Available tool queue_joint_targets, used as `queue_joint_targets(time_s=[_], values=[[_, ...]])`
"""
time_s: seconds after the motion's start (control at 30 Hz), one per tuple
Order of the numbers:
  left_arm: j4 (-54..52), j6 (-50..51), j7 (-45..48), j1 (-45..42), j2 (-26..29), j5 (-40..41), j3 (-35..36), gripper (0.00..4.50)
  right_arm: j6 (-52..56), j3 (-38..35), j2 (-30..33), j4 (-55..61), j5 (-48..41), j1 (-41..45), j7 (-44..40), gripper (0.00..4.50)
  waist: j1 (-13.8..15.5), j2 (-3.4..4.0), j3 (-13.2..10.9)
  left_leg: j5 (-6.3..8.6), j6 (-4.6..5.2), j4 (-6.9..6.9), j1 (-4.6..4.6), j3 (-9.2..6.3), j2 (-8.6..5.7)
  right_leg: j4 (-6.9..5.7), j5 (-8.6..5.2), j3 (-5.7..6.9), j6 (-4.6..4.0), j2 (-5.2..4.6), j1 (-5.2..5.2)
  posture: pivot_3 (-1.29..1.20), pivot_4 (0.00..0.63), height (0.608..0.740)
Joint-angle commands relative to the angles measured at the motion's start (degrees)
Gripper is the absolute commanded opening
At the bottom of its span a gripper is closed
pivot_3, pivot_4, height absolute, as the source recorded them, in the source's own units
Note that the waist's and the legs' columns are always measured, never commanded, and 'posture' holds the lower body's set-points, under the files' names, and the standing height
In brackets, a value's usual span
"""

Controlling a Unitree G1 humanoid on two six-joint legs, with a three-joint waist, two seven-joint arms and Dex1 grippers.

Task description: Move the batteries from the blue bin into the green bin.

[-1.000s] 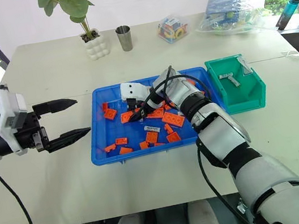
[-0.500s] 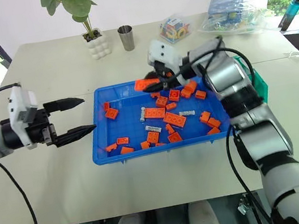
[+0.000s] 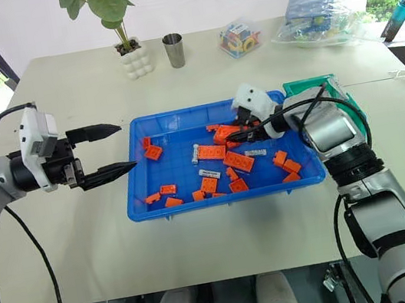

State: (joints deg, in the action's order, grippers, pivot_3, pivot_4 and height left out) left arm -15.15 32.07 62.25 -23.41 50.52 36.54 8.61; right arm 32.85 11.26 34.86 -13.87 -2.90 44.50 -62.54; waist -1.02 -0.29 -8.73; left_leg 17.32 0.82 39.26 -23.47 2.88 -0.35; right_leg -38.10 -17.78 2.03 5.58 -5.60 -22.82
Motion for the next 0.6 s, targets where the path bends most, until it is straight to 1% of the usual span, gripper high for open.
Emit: queue_joint_targets(time_s=[0.03,0.07,0.1,0.17,0.23,0.33,0.43,0.5,0.6], values=[[-1.03,-0.83,-0.05,-0.86,0.18,-0.05,0.79,4.50,-2.52,-2.22,0.94,-3.46,-0.04,1.09,1.92,1.21,-0.01,0.00,0.00,0.00,0.00,0.00,0.00,0.00,0.00,0.00,0.00,0.00,0.00,0.00,0.00,0.00,0.150,0.716],[-0.98,-0.86,-0.04,-0.93,0.15,-0.09,0.74,4.50,-2.51,-2.44,0.75,-4.57,-0.05,1.41,2.51,2.26,-0.01,0.00,0.00,0.00,0.00,0.00,0.00,0.01,0.00,0.00,0.00,0.00,0.00,0.00,0.00,0.00,0.150,0.716],[-0.94,-0.90,-0.02,-0.97,0.12,-0.13,0.70,4.50,-3.12,-2.36,0.68,-5.11,0.09,1.60,2.78,2.62,-0.01,0.00,0.00,0.00,0.00,0.00,0.00,0.01,0.00,0.00,0.00,0.00,0.00,0.00,0.00,0.00,0.150,0.716],[-0.86,-0.97,0.06,-1.04,0.14,-0.21,0.65,4.50,-4.68,-1.88,0.30,-4.63,0.32,1.98,3.16,3.65,-0.02,0.00,0.00,0.00,0.00,0.00,0.00,0.01,0.00,0.00,0.00,0.00,0.00,0.00,0.00,0.00,0.150,0.716],[-0.96,-0.93,0.13,-1.02,0.19,-0.19,0.68,4.50,-5.43,-1.52,-0.57,-3.41,0.07,3.07,3.37,4.45,-0.09,0.00,0.00,0.00,0.00,0.00,0.00,0.01,0.00,0.00,0.00,0.00,0.00,0.00,0.00,0.00,0.150,0.716],[-1.30,-0.79,0.23,-0.76,0.25,-0.07,0.72,4.50,-3.42,-1.11,-3.28,-0.72,-2.46,5.43,1.90,4.45,-0.19,0.00,0.00,0.00,0.00,0.00,0.00,0.02,0.03,0.00,0.00,0.00,0.00,0.03,-0.01,0.00,0.150,0.716],[-1.44,-0.83,0.37,-0.51,0.25,-0.14,0.61,4.50,-1.73,0.87,-6.75,0.58,-3.71,7.42,0.36,4.45,-0.14,0.00,0.00,0.00,0.00,0.00,0.00,0.01,0.05,-0.02,0.00,0.00,0.00,0.05,-0.03,0.00,0.150,0.716],[-1.48,-0.74,0.33,-0.61,0.17,-0.13,0.52,4.50,-1.28,3.11,-9.68,-0.86,-2.81,8.64,1.01,4.45,-0.10,0.00,0.00,0.00,0.00,0.00,0.00,0.01,0.05,-0.03,0.00,0.00,0.00,0.04,-0.01,0.00,0.150,0.716],[-1.80,-0.51,0.08,-0.71,0.06,-0.01,0.49,4.50,-2.90,7.75,-12.45,-3.29,-0.15,9.20,0.74,4.45,0.10,-0.01,0.00,0.00,0.00,0.01,0.00,-0.01,0.03,-0.03,0.00,0.01,0.00,0.03,0.00,0.00,0.150,0.716]])
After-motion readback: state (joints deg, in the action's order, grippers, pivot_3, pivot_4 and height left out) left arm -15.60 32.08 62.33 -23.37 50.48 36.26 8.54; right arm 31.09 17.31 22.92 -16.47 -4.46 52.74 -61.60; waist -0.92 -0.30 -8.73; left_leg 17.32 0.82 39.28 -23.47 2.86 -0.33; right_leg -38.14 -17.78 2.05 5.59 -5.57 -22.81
